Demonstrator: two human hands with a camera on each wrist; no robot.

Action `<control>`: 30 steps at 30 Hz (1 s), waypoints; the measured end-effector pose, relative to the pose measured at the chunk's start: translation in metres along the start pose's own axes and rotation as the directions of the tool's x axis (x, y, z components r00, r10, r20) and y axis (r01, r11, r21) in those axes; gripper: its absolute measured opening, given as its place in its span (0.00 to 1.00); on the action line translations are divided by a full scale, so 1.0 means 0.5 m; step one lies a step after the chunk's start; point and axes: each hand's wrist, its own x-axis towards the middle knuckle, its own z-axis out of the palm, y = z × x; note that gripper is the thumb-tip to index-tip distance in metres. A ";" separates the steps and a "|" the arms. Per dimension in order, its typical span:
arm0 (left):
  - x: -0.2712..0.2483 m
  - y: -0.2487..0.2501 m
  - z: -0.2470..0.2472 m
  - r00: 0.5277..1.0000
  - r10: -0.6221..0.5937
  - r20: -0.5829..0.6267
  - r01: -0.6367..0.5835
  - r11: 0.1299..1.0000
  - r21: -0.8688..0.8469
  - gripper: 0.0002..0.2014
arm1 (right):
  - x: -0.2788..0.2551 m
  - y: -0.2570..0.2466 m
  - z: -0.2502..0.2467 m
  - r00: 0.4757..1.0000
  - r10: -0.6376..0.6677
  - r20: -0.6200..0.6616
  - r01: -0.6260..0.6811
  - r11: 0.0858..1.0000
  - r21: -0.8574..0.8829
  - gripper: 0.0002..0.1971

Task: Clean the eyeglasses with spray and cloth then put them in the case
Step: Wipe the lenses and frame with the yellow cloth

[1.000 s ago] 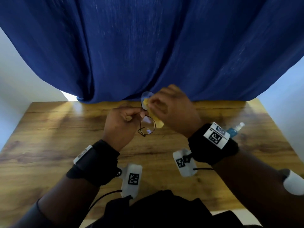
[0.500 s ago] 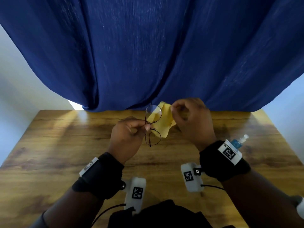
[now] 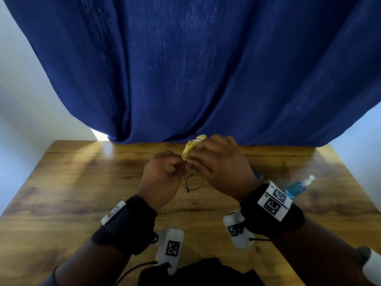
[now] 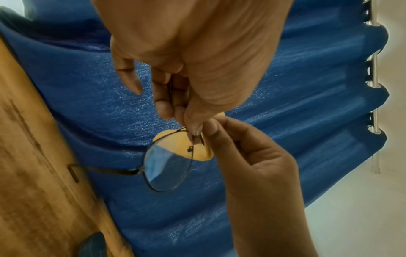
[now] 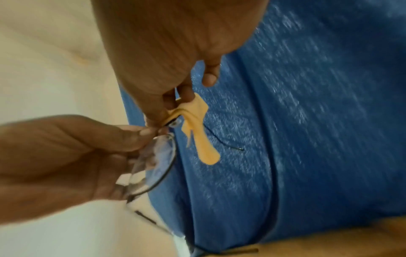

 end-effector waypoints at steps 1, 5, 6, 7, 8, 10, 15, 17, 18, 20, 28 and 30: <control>0.001 -0.001 -0.003 1.000 -0.006 -0.005 0.006 1.000 -0.002 0.05 | 0.006 0.004 -0.002 0.996 0.080 -0.041 -0.080 0.997 0.002 0.06; -0.002 -0.002 -0.011 1.000 -0.001 0.017 0.001 1.000 -0.007 0.05 | 0.011 -0.004 -0.004 0.996 0.063 -0.057 -0.063 0.998 0.007 0.07; -0.004 -0.004 -0.011 1.000 0.015 0.019 -0.015 1.000 0.005 0.05 | 0.007 -0.005 -0.003 1.000 0.018 -0.014 -0.018 1.000 -0.009 0.07; -0.005 -0.007 -0.012 1.000 0.027 0.016 -0.027 1.000 0.015 0.05 | 0.004 -0.004 -0.004 0.999 0.039 -0.015 -0.040 0.999 -0.009 0.06; -0.005 -0.011 -0.010 0.999 0.029 0.015 -0.030 0.999 0.019 0.05 | 0.005 -0.003 -0.007 0.990 0.127 -0.062 -0.126 0.992 0.027 0.05; -0.007 -0.016 -0.003 0.999 0.021 0.031 -0.021 1.000 0.019 0.05 | 0.002 -0.001 -0.014 0.976 0.185 -0.112 -0.177 0.981 0.074 0.05; -0.006 -0.018 0.007 0.996 0.016 0.090 -0.011 0.998 -0.054 0.05 | -0.026 0.046 -0.019 0.952 0.294 -0.085 -0.295 0.955 0.001 0.05; 0.001 -0.020 0.003 0.993 0.008 0.120 0.006 0.993 -0.121 0.06 | -0.049 0.097 -0.037 0.813 0.567 -0.134 -0.545 0.821 0.171 0.06; 0.003 -0.020 0.001 0.992 0.010 0.128 0.013 0.985 -0.175 0.06 | -0.061 0.111 -0.046 0.769 0.628 -0.118 -0.588 0.768 0.254 0.04; 0.008 -0.013 -0.001 0.992 -0.001 0.128 0.048 0.931 -0.361 0.07 | -0.084 0.117 -0.056 0.733 0.677 -0.065 -0.626 0.708 0.326 0.02; 0.033 0.003 0.041 0.995 -0.046 0.088 0.093 0.744 -0.661 0.10 | -0.144 0.088 -0.029 0.581 0.630 0.515 -0.746 0.159 0.647 0.12; 0.038 0.009 0.047 0.998 -0.019 0.060 0.054 0.742 -0.668 0.09 | -0.134 0.079 -0.024 0.545 0.527 0.652 -0.766 -0.004 0.643 0.12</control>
